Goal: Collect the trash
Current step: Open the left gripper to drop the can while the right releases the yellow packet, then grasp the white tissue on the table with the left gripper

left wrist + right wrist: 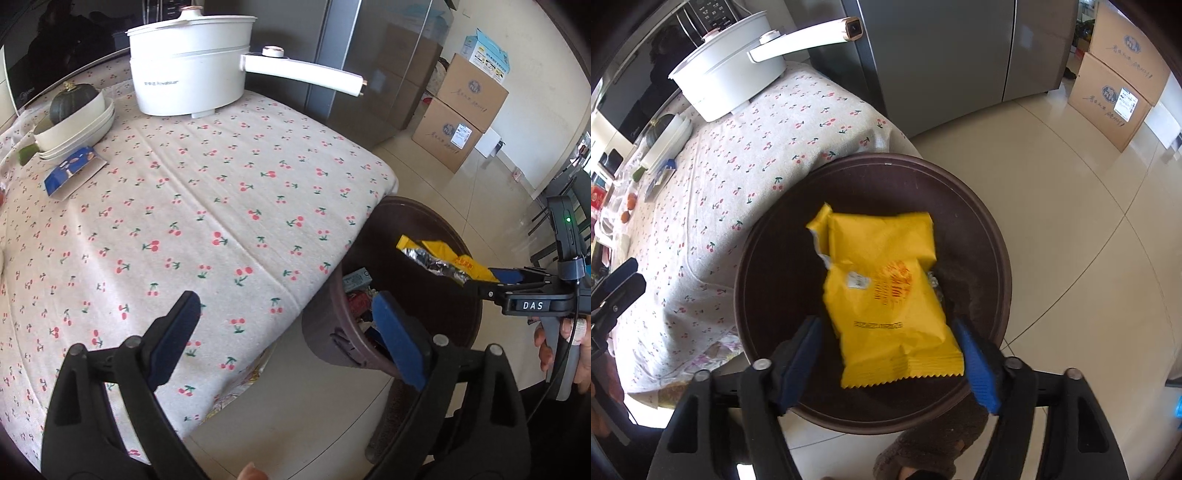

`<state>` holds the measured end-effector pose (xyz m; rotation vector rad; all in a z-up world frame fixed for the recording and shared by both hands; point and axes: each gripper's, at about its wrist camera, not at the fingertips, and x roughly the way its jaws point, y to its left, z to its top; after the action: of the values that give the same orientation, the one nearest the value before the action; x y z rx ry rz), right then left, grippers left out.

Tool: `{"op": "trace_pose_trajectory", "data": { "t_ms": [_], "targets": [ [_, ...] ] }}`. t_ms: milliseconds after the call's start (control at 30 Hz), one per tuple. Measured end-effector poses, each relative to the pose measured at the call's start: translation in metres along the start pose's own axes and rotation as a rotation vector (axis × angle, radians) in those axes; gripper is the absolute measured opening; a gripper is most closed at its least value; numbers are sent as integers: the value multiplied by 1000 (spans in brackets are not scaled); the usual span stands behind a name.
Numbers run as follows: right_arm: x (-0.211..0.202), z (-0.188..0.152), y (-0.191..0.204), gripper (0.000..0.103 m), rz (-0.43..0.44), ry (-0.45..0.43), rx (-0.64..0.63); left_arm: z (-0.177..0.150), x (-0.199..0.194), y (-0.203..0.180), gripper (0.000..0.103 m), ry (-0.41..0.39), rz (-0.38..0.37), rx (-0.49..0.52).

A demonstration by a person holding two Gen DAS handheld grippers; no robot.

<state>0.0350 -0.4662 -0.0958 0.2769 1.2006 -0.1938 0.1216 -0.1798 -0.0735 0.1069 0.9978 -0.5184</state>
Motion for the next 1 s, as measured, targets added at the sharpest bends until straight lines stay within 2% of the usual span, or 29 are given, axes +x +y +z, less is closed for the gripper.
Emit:
{"op": "trace_pose_trajectory", "data": {
  "t_ms": [467,767,1000],
  "targets": [
    [-2,11,69,84,28,-22,-128,-20,-41,79,98,-33,107,-136],
    [3,22,130,84,58,-30,-206,-37,-64,146,99,-41,189,-252],
    [14,32,180,84,77,-29,-264,-45,-84,206,99,-55,279,-344]
  ]
}}
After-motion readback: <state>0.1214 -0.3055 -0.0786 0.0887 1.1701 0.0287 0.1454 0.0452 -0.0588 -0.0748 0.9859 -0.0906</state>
